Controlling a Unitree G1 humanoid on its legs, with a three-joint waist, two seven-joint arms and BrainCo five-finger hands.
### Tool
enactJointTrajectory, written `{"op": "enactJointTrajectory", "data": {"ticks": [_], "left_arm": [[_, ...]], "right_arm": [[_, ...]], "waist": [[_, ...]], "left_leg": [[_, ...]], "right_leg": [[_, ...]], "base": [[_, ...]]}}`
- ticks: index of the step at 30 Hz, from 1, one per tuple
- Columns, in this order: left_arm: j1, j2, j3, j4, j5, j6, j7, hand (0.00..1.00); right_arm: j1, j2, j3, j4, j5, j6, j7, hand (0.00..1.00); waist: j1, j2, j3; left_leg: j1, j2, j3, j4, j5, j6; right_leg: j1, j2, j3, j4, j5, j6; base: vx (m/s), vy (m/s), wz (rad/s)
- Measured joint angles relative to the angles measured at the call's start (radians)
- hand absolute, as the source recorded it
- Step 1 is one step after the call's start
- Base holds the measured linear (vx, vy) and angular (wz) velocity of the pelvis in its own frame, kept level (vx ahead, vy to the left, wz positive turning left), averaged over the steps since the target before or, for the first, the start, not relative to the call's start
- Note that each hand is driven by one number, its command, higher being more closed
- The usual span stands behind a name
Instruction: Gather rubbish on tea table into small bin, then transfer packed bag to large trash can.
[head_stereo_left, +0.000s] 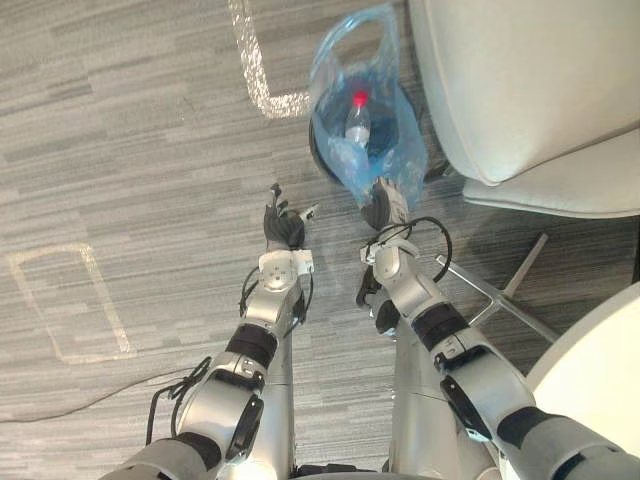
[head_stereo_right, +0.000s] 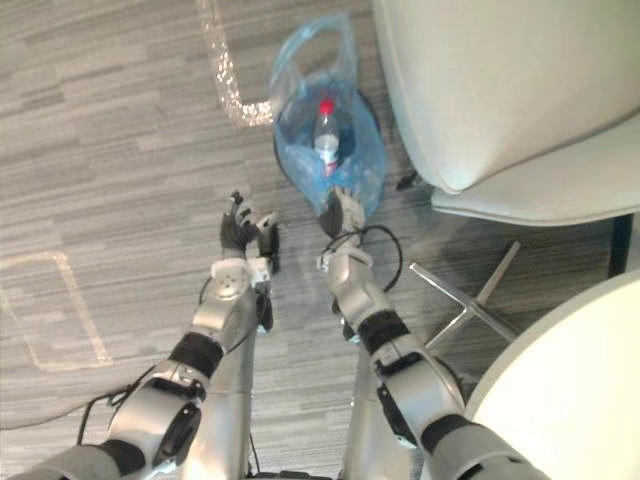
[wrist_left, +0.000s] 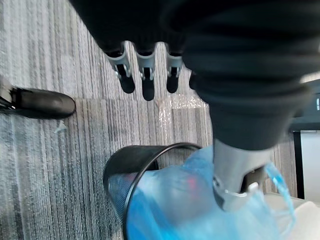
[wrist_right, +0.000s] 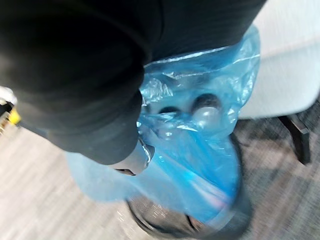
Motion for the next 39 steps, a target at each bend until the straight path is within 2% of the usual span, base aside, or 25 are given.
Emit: {"op": "enactJointTrajectory", "data": {"ticks": [3,8,10,13,16,18,25,30,32,34,37,39], "left_arm": [[0.068,0.009,0.002,-0.004,0.000,0.002,-0.018,0.00],[0.167,0.010,-0.008,-0.006,0.002,0.023,-0.055,0.00],[0.204,0.009,-0.015,-0.006,0.002,0.030,-0.072,0.00],[0.258,0.014,-0.032,-0.006,0.003,0.038,-0.085,0.00],[0.309,0.019,-0.066,-0.005,0.005,0.039,-0.103,0.00],[0.327,0.030,-0.086,-0.003,0.008,0.040,-0.114,0.00],[0.369,0.086,-0.088,-0.042,0.025,0.053,-0.137,0.00],[0.433,0.139,-0.086,-0.193,0.025,0.058,-0.158,0.00],[0.502,0.158,-0.069,-0.222,0.025,0.039,-0.174,0.00],[0.614,0.158,-0.053,-0.226,0.032,0.105,-0.202,0.00],[0.714,0.165,-0.098,-0.181,0.153,0.117,-0.236,0.00],[0.711,0.163,-0.123,-0.191,0.185,0.121,-0.234,0.00]], "right_arm": [[0.096,0.007,0.005,-0.080,0.000,-0.002,0.032,1.00],[0.268,0.015,0.067,-0.156,0.002,-0.013,0.093,1.00],[0.337,0.015,0.075,-0.209,0.006,-0.018,0.121,1.00],[0.396,0.017,0.091,-0.281,0.007,-0.039,0.151,1.00],[0.460,0.016,0.099,-0.325,0.008,-0.068,0.175,1.00],[0.482,0.014,0.106,-0.326,0.023,-0.074,0.194,1.00],[0.491,-0.007,0.106,-0.301,0.078,-0.087,0.271,1.00],[0.504,-0.097,0.111,-0.366,0.118,-0.096,0.322,1.00],[0.511,-0.121,0.113,-0.416,0.128,-0.105,0.339,1.00],[0.514,-0.137,0.099,-0.436,0.158,-0.110,0.356,1.00],[0.513,-0.162,0.097,-0.439,0.176,-0.117,0.365,1.00],[0.513,-0.164,0.100,-0.460,0.233,-0.118,0.373,1.00]], "waist": [[0.001,-0.003,-0.002],[-0.001,-0.044,-0.038],[-0.004,-0.060,-0.069],[-0.010,-0.068,-0.120],[-0.012,-0.067,-0.195],[-0.015,-0.068,-0.221],[-0.020,-0.058,-0.265],[-0.019,-0.034,-0.305],[-0.022,-0.025,-0.325],[-0.020,-0.022,-0.330],[-0.011,-0.020,-0.335],[-0.009,-0.020,-0.336]], "left_leg": [[0.130,-0.001,0.005,-0.056,-0.006,-0.008],[0.313,-0.001,0.011,-0.158,-0.004,-0.023],[0.376,-0.002,0.014,-0.197,0.008,-0.029],[0.481,-0.001,0.033,-0.260,0.011,-0.032],[0.562,-0.005,0.042,-0.321,0.016,-0.037],[0.616,-0.005,0.043,-0.365,0.022,-0.043],[0.750,-0.006,0.037,-0.442,0.035,-0.046],[0.823,-0.012,0.040,-0.485,0.037,-0.044],[0.842,-0.017,0.039,-0.505,0.042,-0.041],[0.867,-0.021,0.038,-0.507,0.041,-0.042],[0.869,-0.020,0.033,-0.508,0.032,-0.047],[0.881,-0.020,0.033,-0.508,0.034,-0.045]], "right_leg": [[0.123,0.009,0.000,-0.052,0.000,0.002],[0.297,0.026,-0.002,-0.146,0.003,0.005],[0.358,0.031,-0.006,-0.184,0.009,0.007],[0.457,0.044,0.004,-0.254,0.019,0.015],[0.530,0.054,0.018,-0.321,0.030,0.023],[0.584,0.065,0.023,-0.371,0.042,0.024],[0.750,0.099,0.037,-0.538,0.105,0.032],[0.814,0.101,0.058,-0.595,0.130,0.041],[0.821,0.100,0.064,-0.597,0.131,0.043],[0.838,0.099,0.082,-0.607,0.135,0.049],[0.842,0.098,0.087,-0.616,0.141,0.051],[0.858,0.098,0.087,-0.623,0.146,0.051]], "base": [[0.01,-0.029,-0.03],[0.07,-0.045,-0.04],[0.15,-0.039,0.02],[0.17,-0.032,-0.12],[0.16,-0.002,-0.15],[0.16,-0.001,-0.12],[0.09,0.004,-0.10],[-0.02,0.022,-0.11],[-0.04,0.027,-0.11],[-0.01,0.022,-0.16],[-0.02,0.014,-0.05],[-0.01,0.006,0.02]]}}
